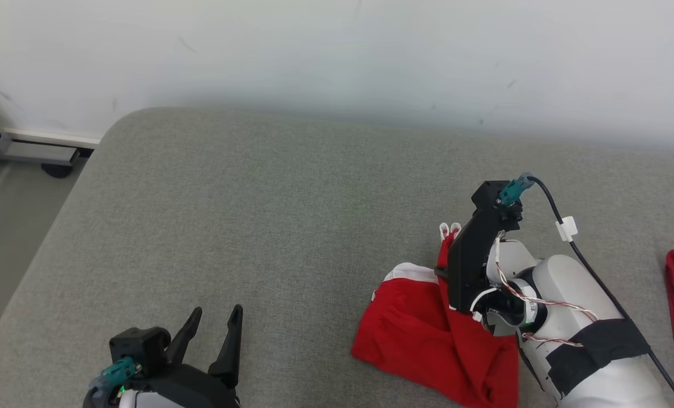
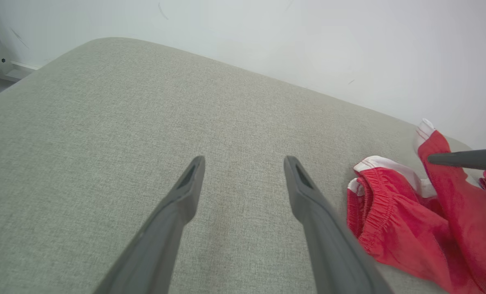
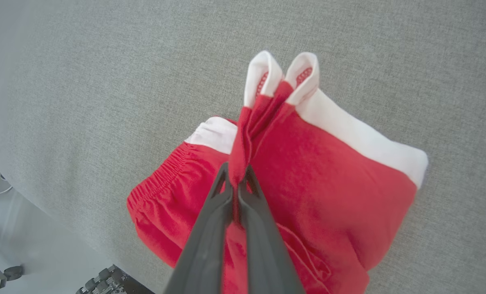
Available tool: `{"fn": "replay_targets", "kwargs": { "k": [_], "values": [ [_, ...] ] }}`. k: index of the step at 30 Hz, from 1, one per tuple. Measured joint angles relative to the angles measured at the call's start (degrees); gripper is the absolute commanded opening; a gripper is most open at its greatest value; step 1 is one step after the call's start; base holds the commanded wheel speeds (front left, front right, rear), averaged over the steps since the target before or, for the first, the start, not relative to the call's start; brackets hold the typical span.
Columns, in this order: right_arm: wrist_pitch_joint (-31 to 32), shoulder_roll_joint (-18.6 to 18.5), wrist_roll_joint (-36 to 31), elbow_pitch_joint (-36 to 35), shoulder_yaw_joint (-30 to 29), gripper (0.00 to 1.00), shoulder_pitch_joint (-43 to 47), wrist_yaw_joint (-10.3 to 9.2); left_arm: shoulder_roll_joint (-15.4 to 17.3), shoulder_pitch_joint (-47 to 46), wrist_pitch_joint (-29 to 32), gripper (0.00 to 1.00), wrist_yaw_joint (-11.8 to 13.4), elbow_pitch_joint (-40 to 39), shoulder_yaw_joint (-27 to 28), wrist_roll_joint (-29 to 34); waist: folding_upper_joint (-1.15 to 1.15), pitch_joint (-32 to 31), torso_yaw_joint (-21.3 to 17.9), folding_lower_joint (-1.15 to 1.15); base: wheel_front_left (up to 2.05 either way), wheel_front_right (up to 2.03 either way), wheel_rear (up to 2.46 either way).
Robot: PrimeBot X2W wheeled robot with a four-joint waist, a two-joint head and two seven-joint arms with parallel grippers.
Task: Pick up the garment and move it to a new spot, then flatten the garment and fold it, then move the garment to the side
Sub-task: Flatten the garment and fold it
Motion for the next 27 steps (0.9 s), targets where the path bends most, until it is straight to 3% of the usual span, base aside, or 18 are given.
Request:
{"fn": "replay_targets", "kwargs": {
  "k": [22,23,24,27],
  "values": [
    [-6.5,0.0,9.4,6.1,11.9,0.03,-3.7,-2.44,-0.6,-2.0,0.0,1.0,-0.9,1.6,-0.7,0.0,0.0,1.4,3.4,0.0,0.0,0.0,0.0],
    [-6.7,0.0,9.5,6.4,12.0,0.85,-4.1,-2.44,-0.6,-2.0,0.0,1.0,-0.9,1.6,-0.6,0.0,0.0,1.4,3.4,0.0,0.0,0.0,0.0],
    [-7.1,0.0,9.6,6.6,12.1,1.0,-4.5,-2.44,-0.5,-2.0,-0.1,1.0,-0.9,1.6,-0.5,0.0,0.0,1.4,3.4,0.0,0.0,0.0,0.0],
    [-8.3,0.0,11.3,6.4,12.6,1.0,-5.3,-2.45,-0.5,-1.8,-0.1,1.0,-0.9,1.6,0.1,0.0,0.0,1.4,3.2,0.0,0.0,0.0,0.0]
  ]
}}
